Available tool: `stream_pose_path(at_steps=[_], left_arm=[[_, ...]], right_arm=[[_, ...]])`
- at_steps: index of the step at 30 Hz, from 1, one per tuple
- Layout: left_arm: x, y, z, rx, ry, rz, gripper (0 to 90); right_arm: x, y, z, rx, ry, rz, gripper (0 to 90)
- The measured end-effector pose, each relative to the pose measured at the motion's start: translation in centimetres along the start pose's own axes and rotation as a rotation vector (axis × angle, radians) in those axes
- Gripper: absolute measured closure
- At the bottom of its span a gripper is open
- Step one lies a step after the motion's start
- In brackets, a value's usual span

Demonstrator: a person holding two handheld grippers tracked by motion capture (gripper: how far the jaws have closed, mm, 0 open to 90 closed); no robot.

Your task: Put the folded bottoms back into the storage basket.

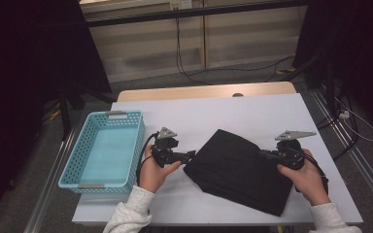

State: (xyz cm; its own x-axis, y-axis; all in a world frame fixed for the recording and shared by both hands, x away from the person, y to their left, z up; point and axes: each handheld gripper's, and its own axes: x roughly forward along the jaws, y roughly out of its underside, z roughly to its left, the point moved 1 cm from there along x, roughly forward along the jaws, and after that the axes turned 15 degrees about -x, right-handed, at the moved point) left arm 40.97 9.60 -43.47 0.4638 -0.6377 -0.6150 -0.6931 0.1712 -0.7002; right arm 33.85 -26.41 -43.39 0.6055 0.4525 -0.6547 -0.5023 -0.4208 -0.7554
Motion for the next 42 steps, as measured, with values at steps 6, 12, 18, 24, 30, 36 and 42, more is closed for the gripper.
stream_pose_path(at_steps=[6, 12, 18, 24, 30, 36, 42], left_arm=[[0.1, 0.1, -0.1, -0.001, 0.001, 0.004, 18.9], [0.1, 0.1, -0.1, 0.001, 0.003, 0.008, 18.9], [0.2, 0.2, -0.1, 0.003, -0.001, 0.005, 18.9], [0.2, 0.2, -0.2, 0.007, 0.0, 0.009, 18.9], [0.3, 0.3, -0.3, 0.004, -0.002, 0.011, 18.9], [0.4, 0.3, -0.3, 0.016, -0.003, 0.02, 18.9], [0.3, 0.3, -0.3, 0.016, -0.003, 0.019, 18.9]], right_arm=[[-0.4, 0.3, 0.0, -0.005, -0.002, 0.003, 85.0], [-0.6, 0.6, -0.2, 0.0, -0.003, 0.006, 85.0], [-0.9, 0.8, -0.4, 0.005, 0.0, 0.003, 85.0], [-1.1, 1.0, -0.5, 0.007, 0.004, 0.003, 85.0], [-1.4, 1.2, -0.7, 0.007, 0.006, 0.006, 85.0], [-1.6, 1.4, -0.7, 0.008, 0.011, 0.006, 85.0], [-1.9, 1.4, -0.8, 0.006, 0.012, 0.006, 85.0]])
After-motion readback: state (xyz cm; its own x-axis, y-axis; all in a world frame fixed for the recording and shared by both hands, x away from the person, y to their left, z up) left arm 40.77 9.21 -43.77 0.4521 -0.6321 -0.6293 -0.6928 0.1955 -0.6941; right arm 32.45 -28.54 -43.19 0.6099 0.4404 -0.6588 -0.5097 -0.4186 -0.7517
